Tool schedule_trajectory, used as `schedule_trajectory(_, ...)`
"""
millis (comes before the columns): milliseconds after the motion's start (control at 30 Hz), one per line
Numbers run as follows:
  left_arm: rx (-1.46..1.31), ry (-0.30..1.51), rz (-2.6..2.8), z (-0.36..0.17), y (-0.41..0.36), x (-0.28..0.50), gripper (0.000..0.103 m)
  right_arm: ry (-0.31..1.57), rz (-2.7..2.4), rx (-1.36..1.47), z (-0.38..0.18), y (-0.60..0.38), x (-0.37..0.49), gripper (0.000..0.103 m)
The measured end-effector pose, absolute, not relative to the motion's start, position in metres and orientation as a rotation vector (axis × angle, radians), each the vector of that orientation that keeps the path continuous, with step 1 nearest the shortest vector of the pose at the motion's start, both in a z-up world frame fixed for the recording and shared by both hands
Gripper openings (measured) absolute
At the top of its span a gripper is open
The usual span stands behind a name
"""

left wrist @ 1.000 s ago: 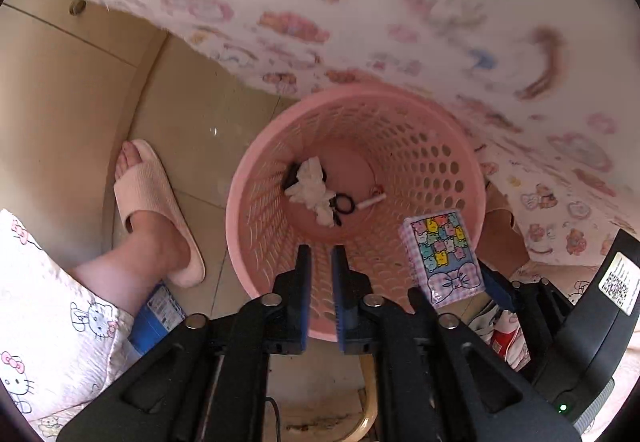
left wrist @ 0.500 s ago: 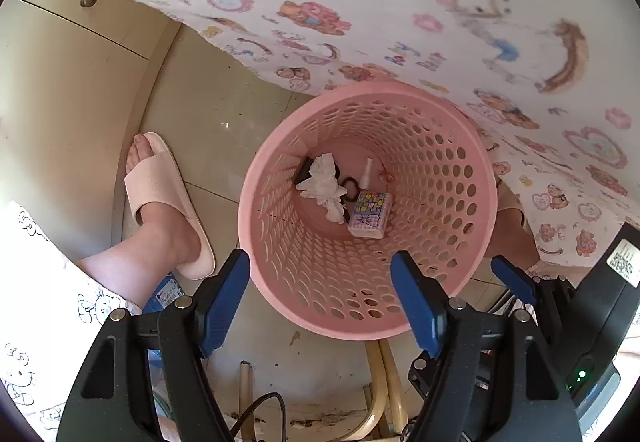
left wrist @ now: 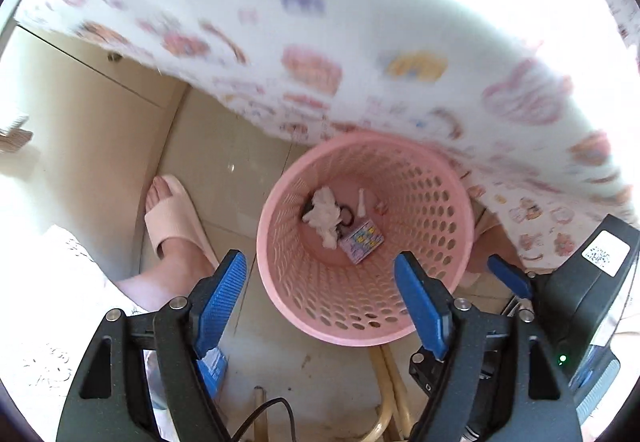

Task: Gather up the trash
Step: 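Raise both open tools from the basket back over the table, then grasp the small silver keychain with the left tool while the right tool grasps the black-orange wrapper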

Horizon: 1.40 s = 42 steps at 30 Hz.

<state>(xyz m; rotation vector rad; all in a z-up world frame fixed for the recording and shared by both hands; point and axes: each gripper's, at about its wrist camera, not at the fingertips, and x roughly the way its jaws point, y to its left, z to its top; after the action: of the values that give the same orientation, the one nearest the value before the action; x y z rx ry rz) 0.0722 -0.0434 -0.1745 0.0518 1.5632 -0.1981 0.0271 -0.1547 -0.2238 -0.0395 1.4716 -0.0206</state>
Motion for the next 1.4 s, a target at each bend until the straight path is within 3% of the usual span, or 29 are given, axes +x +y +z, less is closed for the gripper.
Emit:
schedule_trajectory(400, 0.033, 1.360, -0.154, -0.118, -0.020, 0.080, 0.076, 1.331, -0.001, 0.054, -0.172, -0.167, 0.028, 0.071)
schedule_trajectory(933, 0.038, 1.052, -0.116, -0.057, -0.014, 0.081, 0.081, 0.959, 0.040, 0.057, -0.077, -0.174, 0.004, 0.072)
schedule_trajectory(1200, 0.028, 1.037, -0.188, -0.043, -0.024, 0.077, 0.084, 0.793, -0.003, 0.077, -0.037, -0.192, -0.004, 0.072)
schedule_trajectory(1400, -0.016, 1.075, -0.215, -0.030, -0.023, 0.094, 0.078, 0.723, -0.032, 0.014, -0.006, -0.203, 0.009, 0.072)
